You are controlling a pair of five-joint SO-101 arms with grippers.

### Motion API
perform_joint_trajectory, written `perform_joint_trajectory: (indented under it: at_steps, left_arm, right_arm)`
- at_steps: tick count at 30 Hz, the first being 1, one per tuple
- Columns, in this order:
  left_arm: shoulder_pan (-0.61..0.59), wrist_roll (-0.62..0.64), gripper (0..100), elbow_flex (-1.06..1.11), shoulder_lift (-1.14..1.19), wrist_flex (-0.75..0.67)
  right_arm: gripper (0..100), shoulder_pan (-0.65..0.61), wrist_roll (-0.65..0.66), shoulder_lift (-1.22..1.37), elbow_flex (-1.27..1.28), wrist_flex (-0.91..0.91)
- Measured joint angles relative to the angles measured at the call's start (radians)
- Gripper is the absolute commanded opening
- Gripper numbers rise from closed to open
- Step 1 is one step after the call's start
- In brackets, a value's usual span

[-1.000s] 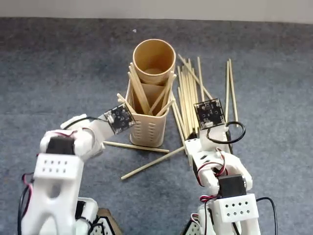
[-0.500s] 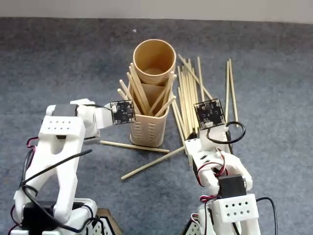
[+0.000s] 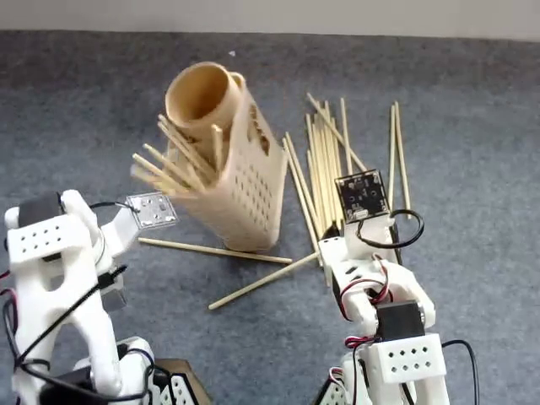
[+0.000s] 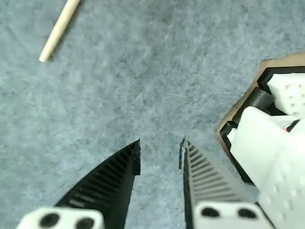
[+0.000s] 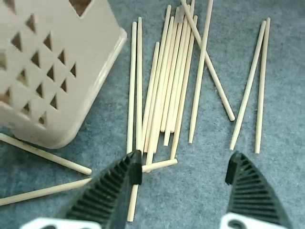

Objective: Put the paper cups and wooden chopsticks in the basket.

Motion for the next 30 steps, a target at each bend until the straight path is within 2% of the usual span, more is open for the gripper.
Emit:
perform_joint_trajectory:
  at_steps: [3,7,11,14,16,19,22,24,26,30]
  left_arm:
    - [0.023,0.0,13,0.0,-0.041,0.014]
    - [0.167,0.0,13,0.0,-0.072,0.005]
    - [0.351,0.0,13,-0.055,-0.074,-0.153]
    - [0.379,0.048,13,-0.178,-0.074,-0.281]
    - [0.338,0.193,13,-0.275,-0.074,-0.367]
    - [0.21,0.523,13,-0.419,-0.058,-0.496]
    - [0.066,0.852,13,-0.554,0.044,-0.517]
    - [0.006,1.049,15,-0.637,0.158,-0.465]
    - [-0.009,1.194,19,-0.724,0.292,-0.381]
    - [0.029,1.347,22,-0.93,0.572,-0.183]
  right_arm:
    - [28.6,0.0,0.0,0.0,0.0,-0.006]
    - [28.6,0.0,0.0,0.0,0.0,-0.006]
    - [28.6,0.0,0.0,0.0,0.0,-0.006]
    - [28.6,0.0,0.0,0.0,0.0,-0.006]
    - [28.6,0.0,0.0,0.0,0.0,-0.006]
    - [28.6,0.0,0.0,0.0,0.0,-0.006]
    - [28.6,0.0,0.0,0.0,0.0,-0.006]
    - [28.6,0.0,0.0,0.0,0.0,-0.006]
    - [28.6,0.0,0.0,0.0,0.0,-0.006]
    - [28.6,0.0,0.0,0.0,0.0,-0.006]
